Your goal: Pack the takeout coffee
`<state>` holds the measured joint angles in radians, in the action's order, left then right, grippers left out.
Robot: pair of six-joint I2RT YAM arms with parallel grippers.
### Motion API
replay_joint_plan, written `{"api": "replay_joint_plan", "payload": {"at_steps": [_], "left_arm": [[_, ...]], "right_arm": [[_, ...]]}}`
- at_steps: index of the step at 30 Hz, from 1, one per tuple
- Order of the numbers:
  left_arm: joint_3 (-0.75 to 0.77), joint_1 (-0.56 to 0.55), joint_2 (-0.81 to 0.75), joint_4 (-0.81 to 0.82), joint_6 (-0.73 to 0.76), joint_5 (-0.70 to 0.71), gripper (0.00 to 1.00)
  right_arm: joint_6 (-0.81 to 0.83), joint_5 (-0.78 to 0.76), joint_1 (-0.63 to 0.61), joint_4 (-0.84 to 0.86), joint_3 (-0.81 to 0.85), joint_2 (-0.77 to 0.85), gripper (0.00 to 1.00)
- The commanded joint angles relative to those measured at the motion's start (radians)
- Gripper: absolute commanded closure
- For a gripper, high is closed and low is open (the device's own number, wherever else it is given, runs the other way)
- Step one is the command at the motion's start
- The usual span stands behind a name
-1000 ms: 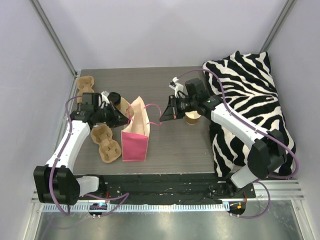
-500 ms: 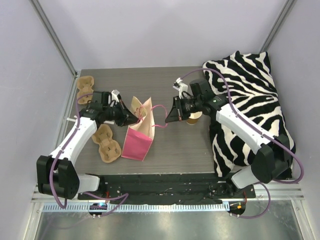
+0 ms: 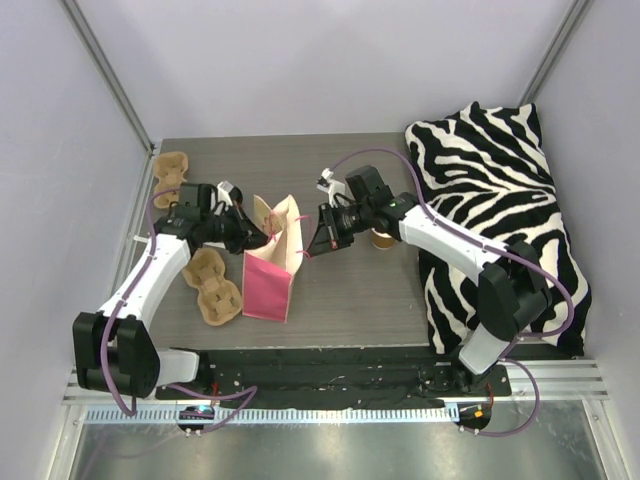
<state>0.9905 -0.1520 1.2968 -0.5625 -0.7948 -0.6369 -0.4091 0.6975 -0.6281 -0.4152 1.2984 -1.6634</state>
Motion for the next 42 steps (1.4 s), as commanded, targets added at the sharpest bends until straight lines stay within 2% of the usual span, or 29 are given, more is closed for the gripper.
{"api": "replay_joint_plan", "payload": {"at_steps": [1,9,14,21,26,28,32,36,37,39,40,42], "left_arm": [[-0.026,0.005,-0.022,-0.025,0.025,-0.006,1.00],[-0.018,-0.050,0.022,0.081,-0.069,-0.072,1.00],[-0.003,-0.104,0.055,0.156,-0.133,-0.101,1.00],[0.039,-0.150,0.104,0.246,-0.178,-0.099,0.98],[0.045,-0.103,0.073,0.132,-0.100,-0.110,0.91],[0.034,-0.060,0.050,0.089,-0.070,-0.124,0.86],[0.033,-0.003,-0.029,0.018,-0.005,-0.147,0.73],[0.074,0.000,-0.059,0.049,0.034,-0.182,0.45],[0.082,0.002,-0.062,0.047,0.045,-0.184,0.42],[0.103,0.003,-0.076,0.020,0.063,-0.191,0.32],[0.105,0.003,-0.083,0.015,0.071,-0.191,0.30],[0.103,0.006,-0.103,0.006,0.077,-0.190,0.26]], "right_arm": [[-0.051,0.030,-0.005,0.089,0.056,-0.007,0.99],[-0.007,0.034,0.027,-0.006,0.081,0.063,0.99],[0.009,0.034,0.115,-0.059,0.087,0.109,0.99],[0.065,0.036,0.172,-0.141,0.105,0.139,0.99],[0.119,0.037,0.177,-0.198,0.136,0.140,0.99],[0.169,0.024,0.179,-0.258,0.163,0.148,0.90],[0.233,-0.006,0.182,-0.341,0.203,0.182,0.81],[0.259,-0.032,0.183,-0.387,0.234,0.211,0.70],[0.262,-0.036,0.182,-0.393,0.248,0.217,0.62],[0.276,-0.049,0.182,-0.410,0.268,0.232,0.56],[0.280,-0.053,0.182,-0.415,0.289,0.238,0.49],[0.291,-0.062,0.182,-0.431,0.315,0.252,0.43]]}}
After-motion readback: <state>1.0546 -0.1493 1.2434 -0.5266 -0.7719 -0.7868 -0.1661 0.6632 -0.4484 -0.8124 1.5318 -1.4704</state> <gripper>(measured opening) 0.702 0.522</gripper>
